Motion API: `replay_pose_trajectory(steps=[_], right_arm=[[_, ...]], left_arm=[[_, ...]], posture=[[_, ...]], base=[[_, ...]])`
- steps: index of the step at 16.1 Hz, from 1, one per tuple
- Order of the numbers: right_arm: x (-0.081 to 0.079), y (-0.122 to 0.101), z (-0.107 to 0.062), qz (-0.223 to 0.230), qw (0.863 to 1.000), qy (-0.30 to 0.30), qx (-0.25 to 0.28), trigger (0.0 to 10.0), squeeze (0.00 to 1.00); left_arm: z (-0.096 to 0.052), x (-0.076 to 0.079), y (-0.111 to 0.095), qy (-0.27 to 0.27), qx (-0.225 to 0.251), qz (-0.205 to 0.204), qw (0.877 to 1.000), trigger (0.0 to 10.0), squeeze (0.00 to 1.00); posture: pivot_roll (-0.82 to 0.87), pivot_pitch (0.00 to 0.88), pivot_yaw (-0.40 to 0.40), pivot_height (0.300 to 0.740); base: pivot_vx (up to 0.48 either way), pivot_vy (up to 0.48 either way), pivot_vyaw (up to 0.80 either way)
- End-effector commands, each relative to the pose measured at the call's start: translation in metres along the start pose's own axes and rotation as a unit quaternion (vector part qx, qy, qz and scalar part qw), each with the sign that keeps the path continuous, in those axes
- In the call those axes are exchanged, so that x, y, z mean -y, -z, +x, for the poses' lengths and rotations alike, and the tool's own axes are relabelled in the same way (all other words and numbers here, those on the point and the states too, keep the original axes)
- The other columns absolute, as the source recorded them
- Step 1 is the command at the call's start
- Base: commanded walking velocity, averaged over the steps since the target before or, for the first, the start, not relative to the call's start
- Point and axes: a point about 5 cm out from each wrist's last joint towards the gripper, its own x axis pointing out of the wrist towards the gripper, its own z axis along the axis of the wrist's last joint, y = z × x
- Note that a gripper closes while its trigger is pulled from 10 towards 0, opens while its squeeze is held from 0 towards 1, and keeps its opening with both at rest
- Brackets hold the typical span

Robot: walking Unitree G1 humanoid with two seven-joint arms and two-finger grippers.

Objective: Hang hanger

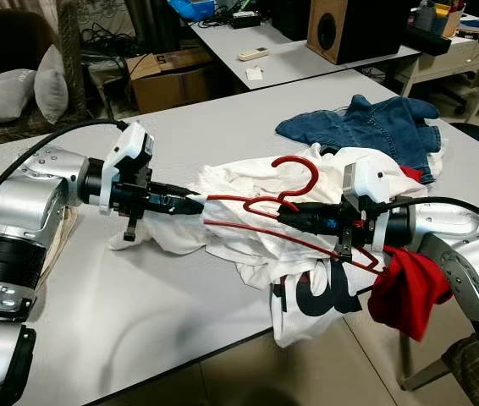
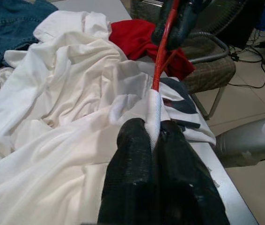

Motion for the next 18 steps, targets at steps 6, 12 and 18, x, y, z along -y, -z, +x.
replay_pose_trajectory(steps=[6, 12, 18], right_arm=[[0.019, -0.048, -0.041, 0.001, 0.988, 0.071, 0.135, 10.0, 1.0], [-0.009, -0.06, -0.058, 0.044, 0.981, 0.049, 0.185, 10.0, 1.0], [-0.004, 0.024, 0.004, 0.122, 0.974, 0.19, 0.029, 10.0, 1.0]], left_arm=[[-0.012, -0.009, 0.003, -0.107, 0.03, 0.004, 0.994, 0.0, 0.0], [-0.026, -0.021, -0.007, -0.245, 0.087, 0.013, 0.965, 0.0, 0.0], [-0.02, -0.012, -0.036, -0.225, 0.13, 0.036, 0.965, 0.0, 0.0]], posture=[[0.03, 0.0, 0.093, 0.74], [0.01, 0.0, 0.08, 0.74], [0.01, 0.0, 0.069, 0.74]], base=[[0.0, 0.0, 0.0], [0.0, 0.0, 0.0], [0.0, 0.0, 0.0]])
